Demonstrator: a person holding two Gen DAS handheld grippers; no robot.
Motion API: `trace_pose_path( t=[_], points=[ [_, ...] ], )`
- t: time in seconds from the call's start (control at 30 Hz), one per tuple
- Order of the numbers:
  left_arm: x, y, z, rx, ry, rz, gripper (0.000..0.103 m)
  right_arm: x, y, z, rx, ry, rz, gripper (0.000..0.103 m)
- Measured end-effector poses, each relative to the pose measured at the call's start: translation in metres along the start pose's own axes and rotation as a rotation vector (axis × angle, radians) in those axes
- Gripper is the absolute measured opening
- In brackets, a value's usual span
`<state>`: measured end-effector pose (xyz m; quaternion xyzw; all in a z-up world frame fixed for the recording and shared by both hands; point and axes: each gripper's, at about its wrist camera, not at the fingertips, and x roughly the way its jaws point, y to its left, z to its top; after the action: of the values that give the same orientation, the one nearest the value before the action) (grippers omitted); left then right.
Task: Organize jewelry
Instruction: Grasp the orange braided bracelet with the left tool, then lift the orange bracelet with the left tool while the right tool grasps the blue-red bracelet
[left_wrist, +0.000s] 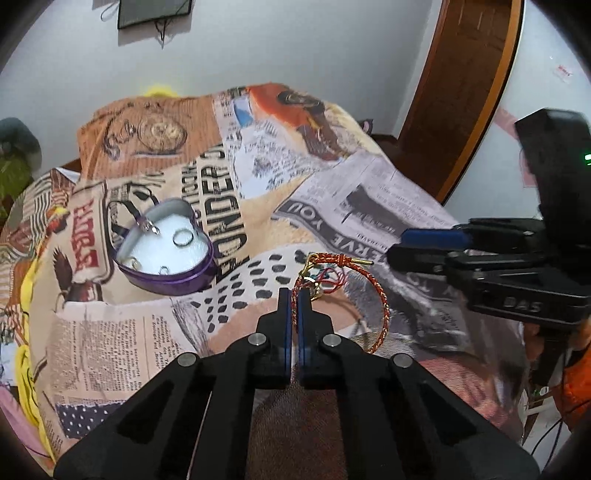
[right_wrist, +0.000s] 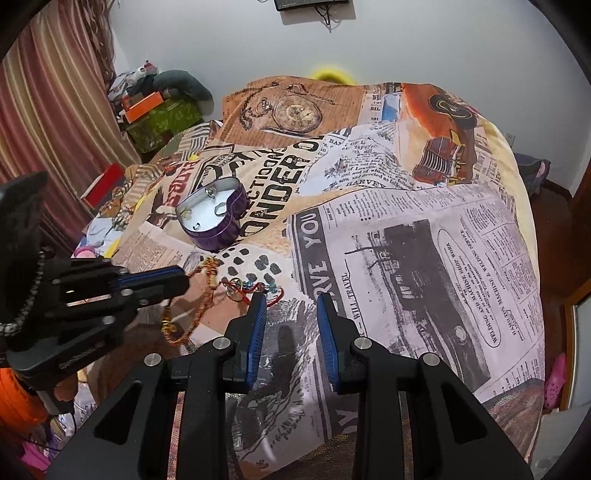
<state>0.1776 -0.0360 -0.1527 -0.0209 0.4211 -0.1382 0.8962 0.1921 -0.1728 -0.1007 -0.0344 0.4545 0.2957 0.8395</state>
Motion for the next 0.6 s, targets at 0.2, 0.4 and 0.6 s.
trace_pose_path(
  t=[0.2, 0.4, 0.6],
  points=[
    [-0.019, 0.01, 0.003, -0.016, -0.044, 0.021, 0.001, 0.003, 0.007, 0.001, -0.017, 0.003, 0.003, 0.025],
    [-0.026, 0.031, 0.001, -0.047, -0.067, 0.064, 0.001, 0.018, 0.008, 0.006, -0.04, 0.03, -0.015, 0.025],
    [-0.021, 0.047, -0.003, -0.07, -0.056, 0.06, 0.001, 0.039, 0.01, 0.014, -0.058, 0.083, -0.017, 0.025]
  ],
)
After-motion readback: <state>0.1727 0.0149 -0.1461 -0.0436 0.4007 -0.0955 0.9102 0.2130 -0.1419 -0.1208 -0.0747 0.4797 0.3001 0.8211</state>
